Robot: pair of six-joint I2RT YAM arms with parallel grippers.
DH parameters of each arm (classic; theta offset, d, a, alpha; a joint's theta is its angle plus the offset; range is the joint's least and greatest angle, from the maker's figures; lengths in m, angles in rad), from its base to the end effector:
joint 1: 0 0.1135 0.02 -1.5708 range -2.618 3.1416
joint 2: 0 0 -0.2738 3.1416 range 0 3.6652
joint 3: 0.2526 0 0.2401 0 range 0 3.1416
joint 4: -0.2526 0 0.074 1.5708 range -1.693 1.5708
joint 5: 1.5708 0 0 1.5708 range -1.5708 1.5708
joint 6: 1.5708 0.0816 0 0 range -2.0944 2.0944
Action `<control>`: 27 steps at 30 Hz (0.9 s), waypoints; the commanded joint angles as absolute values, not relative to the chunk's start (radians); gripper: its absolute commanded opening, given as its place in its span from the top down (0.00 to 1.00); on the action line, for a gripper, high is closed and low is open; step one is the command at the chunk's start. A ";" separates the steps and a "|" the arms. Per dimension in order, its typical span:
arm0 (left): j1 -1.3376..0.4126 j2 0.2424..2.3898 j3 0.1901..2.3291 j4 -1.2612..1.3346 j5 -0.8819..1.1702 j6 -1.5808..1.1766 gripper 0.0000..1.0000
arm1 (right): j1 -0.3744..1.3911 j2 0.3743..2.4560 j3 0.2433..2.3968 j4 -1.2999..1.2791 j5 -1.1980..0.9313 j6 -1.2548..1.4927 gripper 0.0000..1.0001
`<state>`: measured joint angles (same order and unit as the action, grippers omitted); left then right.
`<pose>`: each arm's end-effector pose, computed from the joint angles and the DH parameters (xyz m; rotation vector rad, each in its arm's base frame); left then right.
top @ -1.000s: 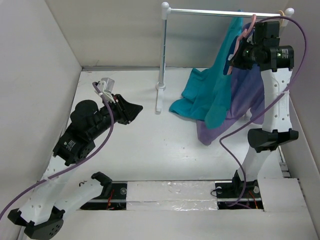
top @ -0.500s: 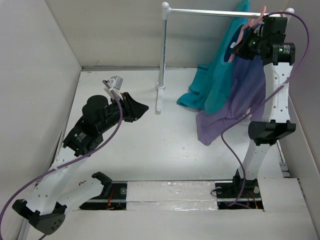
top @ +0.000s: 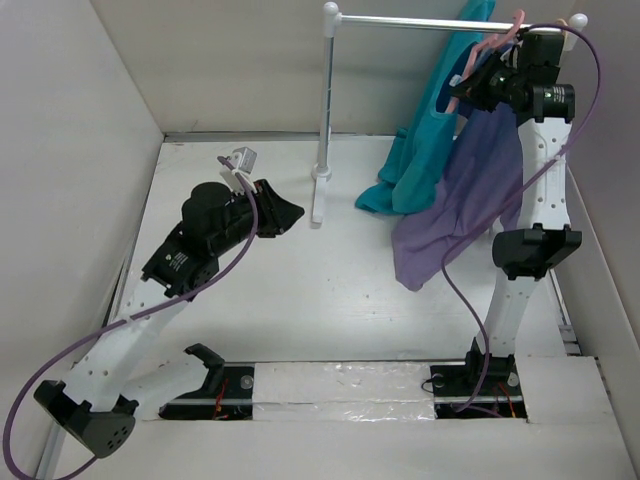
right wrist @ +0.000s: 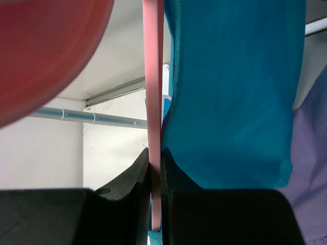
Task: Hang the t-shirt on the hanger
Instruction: Place the hanger at the clothesline.
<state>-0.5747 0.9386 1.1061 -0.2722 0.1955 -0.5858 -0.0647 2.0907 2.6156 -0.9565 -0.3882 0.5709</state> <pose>0.1850 -0.1387 0.4162 0.1469 1.7762 -1.0220 0.4640 0.0009 0.4570 0.3903 2.0017 0.7096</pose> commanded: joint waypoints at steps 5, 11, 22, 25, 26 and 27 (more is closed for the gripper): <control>-0.577 0.957 1.115 -0.221 0.166 -0.591 0.87 | -0.071 2.071 2.588 -0.813 -0.398 0.560 1.00; -0.577 0.982 1.135 -0.221 0.167 -0.589 0.86 | -0.048 1.959 2.407 -0.770 -0.321 0.531 0.98; -0.577 0.999 1.161 -0.216 0.189 -0.585 0.82 | -0.077 1.810 2.283 -0.761 -0.261 0.509 0.33; -0.577 1.006 1.196 -0.236 0.184 -0.568 0.71 | -0.087 1.760 2.276 -0.765 -0.252 0.508 0.12; -0.577 1.009 1.222 -0.241 0.181 -0.561 0.68 | -0.087 1.746 2.276 -0.767 -0.244 0.505 0.09; -0.577 1.017 1.238 -0.245 0.173 -0.554 0.62 | -0.087 1.712 2.267 -0.765 -0.238 0.503 0.06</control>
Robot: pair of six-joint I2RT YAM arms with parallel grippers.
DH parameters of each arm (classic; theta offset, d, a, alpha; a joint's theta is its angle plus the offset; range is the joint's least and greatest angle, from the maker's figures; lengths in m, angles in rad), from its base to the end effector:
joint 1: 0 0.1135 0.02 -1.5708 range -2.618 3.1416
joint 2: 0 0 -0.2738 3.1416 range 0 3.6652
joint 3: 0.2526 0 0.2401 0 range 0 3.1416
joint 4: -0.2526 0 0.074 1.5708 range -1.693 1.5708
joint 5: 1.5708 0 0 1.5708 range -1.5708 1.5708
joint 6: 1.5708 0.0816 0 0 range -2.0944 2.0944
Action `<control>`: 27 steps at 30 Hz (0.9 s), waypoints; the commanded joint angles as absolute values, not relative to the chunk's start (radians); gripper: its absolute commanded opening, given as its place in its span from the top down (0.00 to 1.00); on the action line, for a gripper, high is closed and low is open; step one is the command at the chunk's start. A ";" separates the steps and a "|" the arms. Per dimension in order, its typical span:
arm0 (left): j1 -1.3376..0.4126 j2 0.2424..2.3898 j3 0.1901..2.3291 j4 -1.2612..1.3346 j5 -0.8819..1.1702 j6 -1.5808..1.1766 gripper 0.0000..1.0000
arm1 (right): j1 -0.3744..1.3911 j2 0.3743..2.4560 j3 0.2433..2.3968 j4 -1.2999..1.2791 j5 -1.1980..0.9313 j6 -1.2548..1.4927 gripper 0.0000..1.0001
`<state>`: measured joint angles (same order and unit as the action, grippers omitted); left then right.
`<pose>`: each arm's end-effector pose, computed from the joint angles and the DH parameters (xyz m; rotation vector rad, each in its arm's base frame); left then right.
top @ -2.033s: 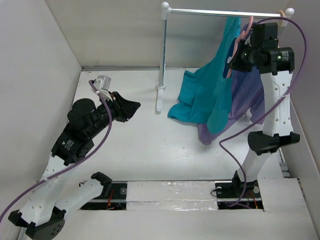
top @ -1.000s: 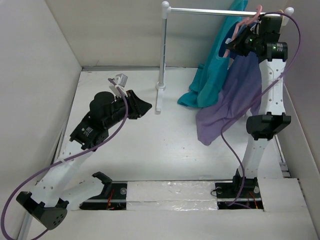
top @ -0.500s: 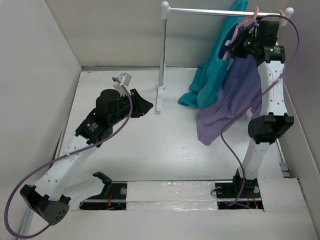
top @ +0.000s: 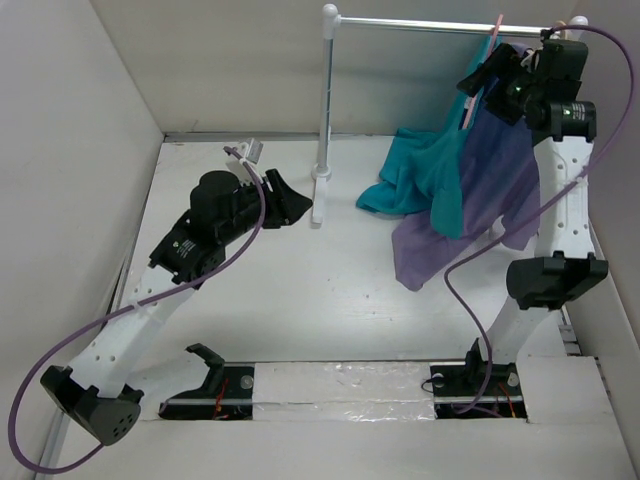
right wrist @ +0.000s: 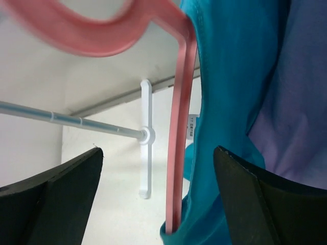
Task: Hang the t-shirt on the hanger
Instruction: Place the hanger at the clothesline, then reset both arms
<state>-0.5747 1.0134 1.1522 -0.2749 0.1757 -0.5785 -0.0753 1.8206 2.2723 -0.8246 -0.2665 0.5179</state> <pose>0.2021 -0.1479 0.4165 0.1353 1.8055 -0.9919 0.4133 -0.0096 0.4786 0.4017 1.9285 0.5505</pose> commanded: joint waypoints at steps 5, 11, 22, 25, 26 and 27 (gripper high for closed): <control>-0.577 1.049 1.363 -0.294 0.147 -0.505 0.46 | -0.061 1.544 2.154 -0.724 -0.116 0.489 0.05; -0.577 1.051 1.422 -0.314 0.141 -0.497 0.32 | -0.008 1.208 1.871 -0.600 -0.067 0.494 0.00; -0.577 0.968 1.433 -0.344 0.054 -0.552 0.26 | 0.160 0.659 1.334 -0.455 -0.659 0.598 0.00; -0.577 0.913 1.361 -0.377 0.046 -0.609 0.26 | 0.160 0.524 1.237 -0.514 -0.674 0.621 0.00; -0.577 0.894 1.306 -0.385 0.037 -0.647 0.26 | 0.160 0.493 1.221 -0.543 -0.657 0.605 0.00; -0.577 0.873 1.278 -0.384 0.031 -0.670 0.27 | 0.160 0.467 1.212 -0.578 -0.609 0.589 0.00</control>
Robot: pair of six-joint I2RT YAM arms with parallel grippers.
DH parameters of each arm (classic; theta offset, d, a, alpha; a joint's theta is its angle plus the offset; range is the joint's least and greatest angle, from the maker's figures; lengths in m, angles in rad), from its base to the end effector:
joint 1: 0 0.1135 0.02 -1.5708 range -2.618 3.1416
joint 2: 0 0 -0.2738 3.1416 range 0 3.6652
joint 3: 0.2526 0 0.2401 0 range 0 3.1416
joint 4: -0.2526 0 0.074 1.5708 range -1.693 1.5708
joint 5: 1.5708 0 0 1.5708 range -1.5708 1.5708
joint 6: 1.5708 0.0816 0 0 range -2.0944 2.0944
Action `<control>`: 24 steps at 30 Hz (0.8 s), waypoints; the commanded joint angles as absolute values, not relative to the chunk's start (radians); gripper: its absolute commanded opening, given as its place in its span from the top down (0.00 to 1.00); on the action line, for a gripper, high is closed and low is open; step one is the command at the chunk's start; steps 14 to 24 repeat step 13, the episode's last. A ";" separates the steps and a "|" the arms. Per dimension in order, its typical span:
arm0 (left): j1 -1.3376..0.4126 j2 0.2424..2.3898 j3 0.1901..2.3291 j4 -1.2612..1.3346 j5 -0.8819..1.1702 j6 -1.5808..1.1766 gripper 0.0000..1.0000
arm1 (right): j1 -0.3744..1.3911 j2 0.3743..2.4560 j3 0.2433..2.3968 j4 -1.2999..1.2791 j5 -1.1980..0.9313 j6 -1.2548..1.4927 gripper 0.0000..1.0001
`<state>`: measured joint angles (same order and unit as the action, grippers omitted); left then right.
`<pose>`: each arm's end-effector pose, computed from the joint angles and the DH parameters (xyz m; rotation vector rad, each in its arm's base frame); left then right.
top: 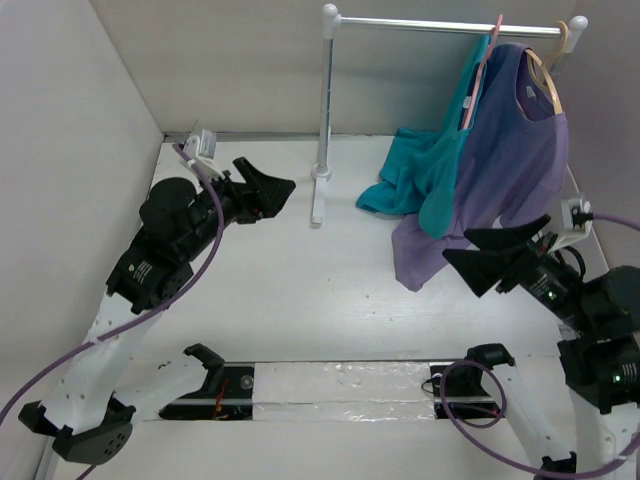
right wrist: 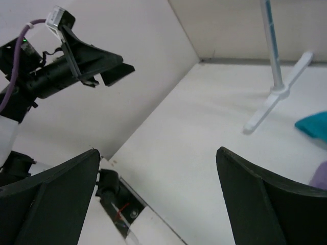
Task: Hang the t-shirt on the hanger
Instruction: Reset both arms
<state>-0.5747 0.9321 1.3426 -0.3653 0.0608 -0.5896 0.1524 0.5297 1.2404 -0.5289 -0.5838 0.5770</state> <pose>0.1663 -0.1136 0.4881 0.0392 1.6066 -0.9648 0.0530 0.0536 0.4747 -0.1999 1.4838 0.9984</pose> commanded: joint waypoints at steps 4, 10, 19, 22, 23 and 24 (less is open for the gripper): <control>-0.577 0.796 1.123 -0.316 0.054 -0.782 0.31 | 0.160 0.399 1.203 -0.732 -0.535 0.526 0.00; -0.577 0.813 1.061 -0.224 0.172 -0.828 0.34 | 0.169 0.339 1.169 -0.785 -0.493 0.526 0.00; -0.577 0.793 1.074 -0.235 0.149 -0.825 0.31 | 0.169 0.344 1.184 -0.790 -0.468 0.532 0.00; -0.577 0.793 1.074 -0.235 0.149 -0.825 0.31 | 0.169 0.344 1.184 -0.790 -0.468 0.532 0.00; -0.577 0.793 1.074 -0.235 0.149 -0.825 0.31 | 0.169 0.344 1.184 -0.790 -0.468 0.532 0.00; -0.577 0.793 1.074 -0.235 0.149 -0.825 0.31 | 0.169 0.344 1.184 -0.790 -0.468 0.532 0.00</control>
